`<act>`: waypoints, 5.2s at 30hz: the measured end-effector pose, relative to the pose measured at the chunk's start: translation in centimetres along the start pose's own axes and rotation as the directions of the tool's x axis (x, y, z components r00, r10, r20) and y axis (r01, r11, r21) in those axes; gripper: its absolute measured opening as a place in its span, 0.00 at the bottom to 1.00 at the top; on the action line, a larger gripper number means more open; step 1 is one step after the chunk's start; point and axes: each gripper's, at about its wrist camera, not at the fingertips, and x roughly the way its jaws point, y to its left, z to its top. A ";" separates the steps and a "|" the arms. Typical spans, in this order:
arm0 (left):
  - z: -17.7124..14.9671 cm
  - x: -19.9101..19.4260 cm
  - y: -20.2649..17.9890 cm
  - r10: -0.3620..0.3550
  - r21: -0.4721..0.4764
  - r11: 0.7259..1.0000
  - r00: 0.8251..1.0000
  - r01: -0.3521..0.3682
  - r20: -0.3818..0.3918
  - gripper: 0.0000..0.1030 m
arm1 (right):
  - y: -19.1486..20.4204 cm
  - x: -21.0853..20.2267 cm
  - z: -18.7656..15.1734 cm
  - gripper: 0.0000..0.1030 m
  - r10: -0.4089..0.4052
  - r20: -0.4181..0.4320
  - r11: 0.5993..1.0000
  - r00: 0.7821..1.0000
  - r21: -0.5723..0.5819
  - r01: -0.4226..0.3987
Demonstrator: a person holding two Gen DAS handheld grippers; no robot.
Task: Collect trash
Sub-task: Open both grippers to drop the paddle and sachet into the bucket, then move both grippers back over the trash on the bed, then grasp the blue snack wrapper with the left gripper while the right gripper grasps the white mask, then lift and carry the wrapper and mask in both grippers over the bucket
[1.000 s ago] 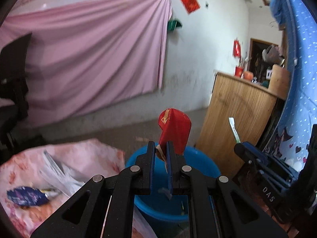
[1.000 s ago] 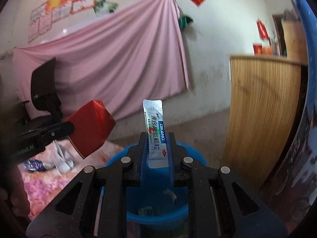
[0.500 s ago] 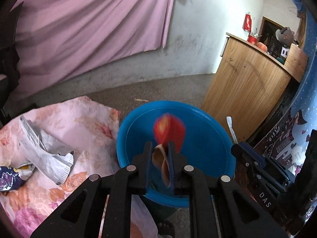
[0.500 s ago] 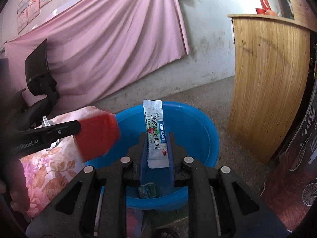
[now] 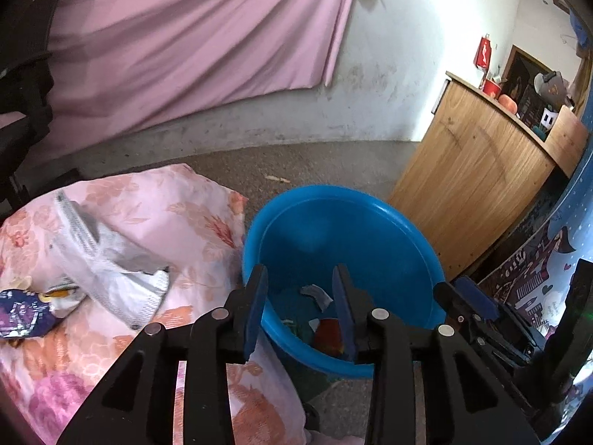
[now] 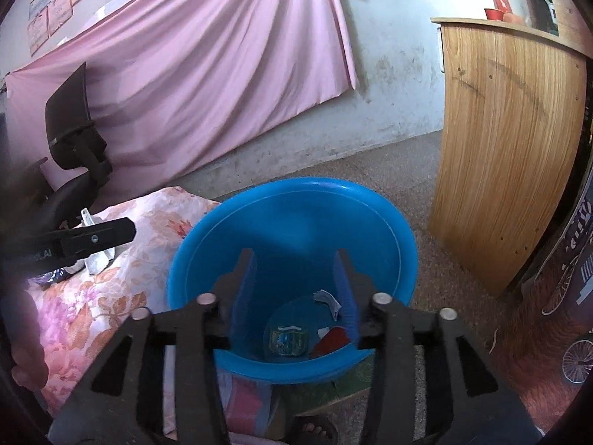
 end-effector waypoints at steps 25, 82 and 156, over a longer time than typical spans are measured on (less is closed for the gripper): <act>-3.0 -14.8 8.5 0.143 -0.148 0.985 0.915 -0.093 0.378 0.98 | 9.1 -7.5 3.8 1.00 0.059 0.179 0.992 0.982 -0.125 -0.037; -9.9 -13.1 25.6 0.263 -0.287 0.934 0.955 -0.215 0.140 0.94 | 22.9 4.7 1.1 1.00 0.243 -0.057 0.902 0.968 -0.354 -0.247; -1.5 -18.7 -0.3 -0.084 0.161 0.986 0.727 -0.036 0.681 0.01 | 9.7 -15.0 5.7 0.32 0.094 0.649 0.981 0.755 -0.189 0.041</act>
